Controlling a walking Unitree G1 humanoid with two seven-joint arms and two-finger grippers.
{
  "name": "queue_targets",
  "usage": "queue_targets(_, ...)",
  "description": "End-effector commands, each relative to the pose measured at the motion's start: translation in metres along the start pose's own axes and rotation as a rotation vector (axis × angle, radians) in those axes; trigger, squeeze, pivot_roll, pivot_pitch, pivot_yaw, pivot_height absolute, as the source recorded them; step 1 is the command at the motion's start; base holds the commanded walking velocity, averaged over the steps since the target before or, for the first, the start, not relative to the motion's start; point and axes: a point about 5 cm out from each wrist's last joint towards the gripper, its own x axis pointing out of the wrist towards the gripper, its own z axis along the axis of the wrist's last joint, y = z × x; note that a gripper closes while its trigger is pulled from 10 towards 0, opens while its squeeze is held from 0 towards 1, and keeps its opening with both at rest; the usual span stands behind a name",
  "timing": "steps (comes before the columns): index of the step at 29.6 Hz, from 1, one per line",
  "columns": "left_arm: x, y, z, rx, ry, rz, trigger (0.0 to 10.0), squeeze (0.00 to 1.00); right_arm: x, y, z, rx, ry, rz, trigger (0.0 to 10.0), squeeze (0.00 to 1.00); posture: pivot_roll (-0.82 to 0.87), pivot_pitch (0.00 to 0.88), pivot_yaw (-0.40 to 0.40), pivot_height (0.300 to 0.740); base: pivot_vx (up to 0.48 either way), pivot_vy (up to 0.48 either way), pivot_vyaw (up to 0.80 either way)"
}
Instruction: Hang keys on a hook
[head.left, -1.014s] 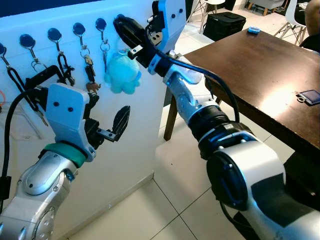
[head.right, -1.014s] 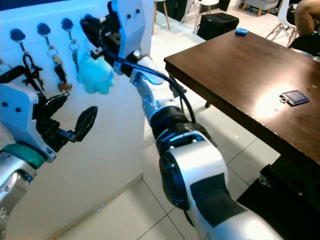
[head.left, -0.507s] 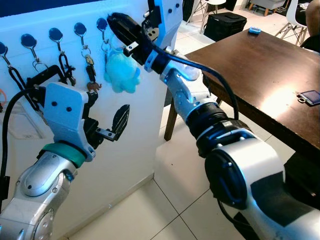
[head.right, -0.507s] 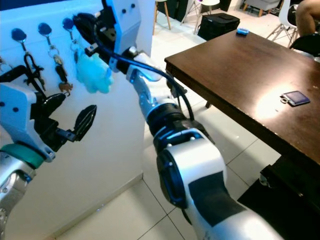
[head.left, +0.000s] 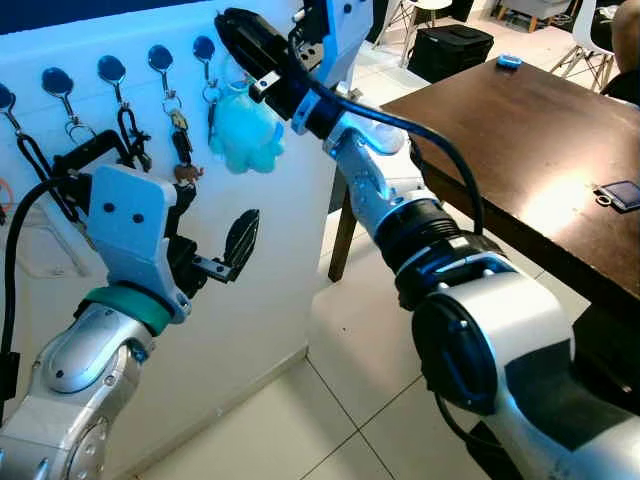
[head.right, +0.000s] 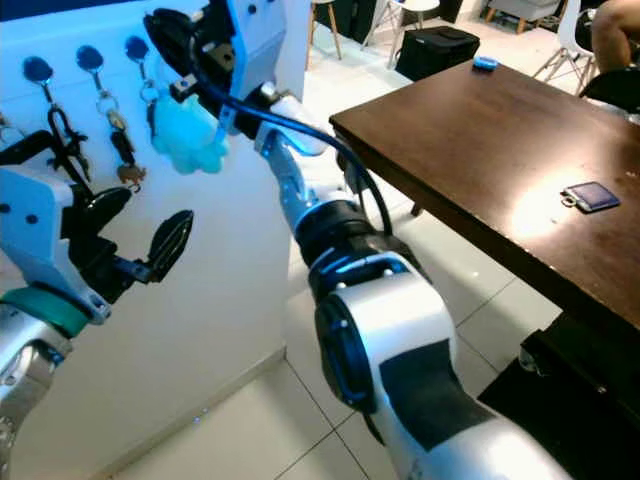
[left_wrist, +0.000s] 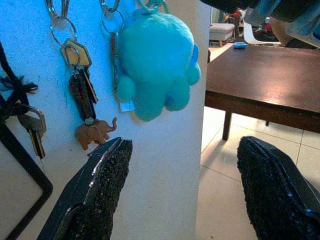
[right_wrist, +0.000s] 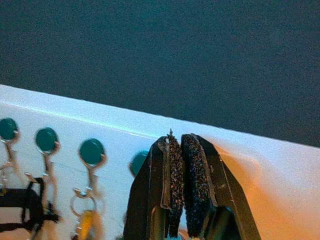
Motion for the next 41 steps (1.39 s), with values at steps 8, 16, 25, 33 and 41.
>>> queue_targets(8,0.001,-0.001,0.001,0.001,0.005,-0.012,10.0,0.00,-0.009,-0.010,-0.008,-0.008,0.045,-0.068,10.0,0.00,0.08,0.054,0.033,0.740,0.000,0.000,0.00)
queue_targets(16,0.000,0.000,0.001,0.005,0.004,-0.004,10.0,0.00,-0.004,-0.005,-0.010,-0.007,0.080,-0.046,10.0,0.00,0.09,0.054,0.026,0.740,0.000,0.000,0.00)
queue_targets(25,-0.001,-0.001,0.002,0.005,0.004,-0.002,10.0,0.00,-0.001,-0.001,-0.010,-0.009,0.090,-0.032,10.0,0.00,0.10,0.058,0.019,0.740,0.000,0.000,0.00)
queue_targets(33,-0.002,-0.002,0.002,0.002,0.005,-0.001,10.0,0.00,0.003,0.001,-0.005,-0.009,0.073,-0.012,10.0,0.00,0.10,0.053,0.019,0.740,0.000,0.000,0.00)
queue_targets(41,-0.001,-0.002,0.002,0.004,0.003,-0.004,10.0,0.00,0.005,0.010,-0.009,-0.011,0.085,0.042,10.0,0.00,0.10,0.047,0.018,0.740,0.000,0.000,0.00)
